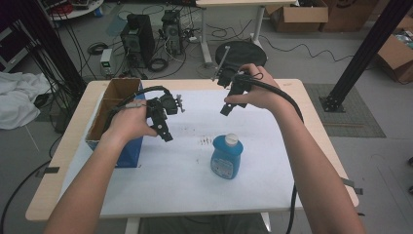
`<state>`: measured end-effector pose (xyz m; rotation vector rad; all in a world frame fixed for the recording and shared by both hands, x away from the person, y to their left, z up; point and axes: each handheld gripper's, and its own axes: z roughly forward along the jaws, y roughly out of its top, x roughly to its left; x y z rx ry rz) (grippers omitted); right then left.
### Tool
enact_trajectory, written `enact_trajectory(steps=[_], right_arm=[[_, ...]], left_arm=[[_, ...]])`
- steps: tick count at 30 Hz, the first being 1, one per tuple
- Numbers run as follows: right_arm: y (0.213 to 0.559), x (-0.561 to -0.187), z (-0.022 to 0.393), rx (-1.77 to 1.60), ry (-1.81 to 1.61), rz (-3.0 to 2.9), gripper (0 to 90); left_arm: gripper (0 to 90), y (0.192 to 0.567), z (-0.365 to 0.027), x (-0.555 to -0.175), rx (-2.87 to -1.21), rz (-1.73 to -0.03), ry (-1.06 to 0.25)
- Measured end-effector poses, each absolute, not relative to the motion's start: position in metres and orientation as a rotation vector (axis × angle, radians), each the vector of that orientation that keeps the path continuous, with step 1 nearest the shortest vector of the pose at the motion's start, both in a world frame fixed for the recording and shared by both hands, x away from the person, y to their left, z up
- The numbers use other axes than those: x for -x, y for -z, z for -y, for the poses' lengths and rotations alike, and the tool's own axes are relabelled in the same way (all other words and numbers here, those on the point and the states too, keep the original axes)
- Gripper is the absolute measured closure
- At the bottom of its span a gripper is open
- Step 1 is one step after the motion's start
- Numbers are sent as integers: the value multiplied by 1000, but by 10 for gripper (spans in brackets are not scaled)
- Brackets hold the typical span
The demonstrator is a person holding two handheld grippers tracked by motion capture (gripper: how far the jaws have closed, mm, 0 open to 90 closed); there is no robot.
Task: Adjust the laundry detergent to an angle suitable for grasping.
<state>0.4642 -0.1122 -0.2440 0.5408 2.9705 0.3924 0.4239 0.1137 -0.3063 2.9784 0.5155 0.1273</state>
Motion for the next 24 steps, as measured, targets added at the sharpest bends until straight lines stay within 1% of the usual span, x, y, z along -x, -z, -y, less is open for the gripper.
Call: enact_trajectory(steps=[8,24], right_arm=[[241,-468,108,-522,-385,-2977,248],[241,-471,117,-540,-368,-2972,247]], left_arm=[[157,306,-113,-423,-2988,-518,-138],[157,309,-110,-421,-2999,-518,-141]])
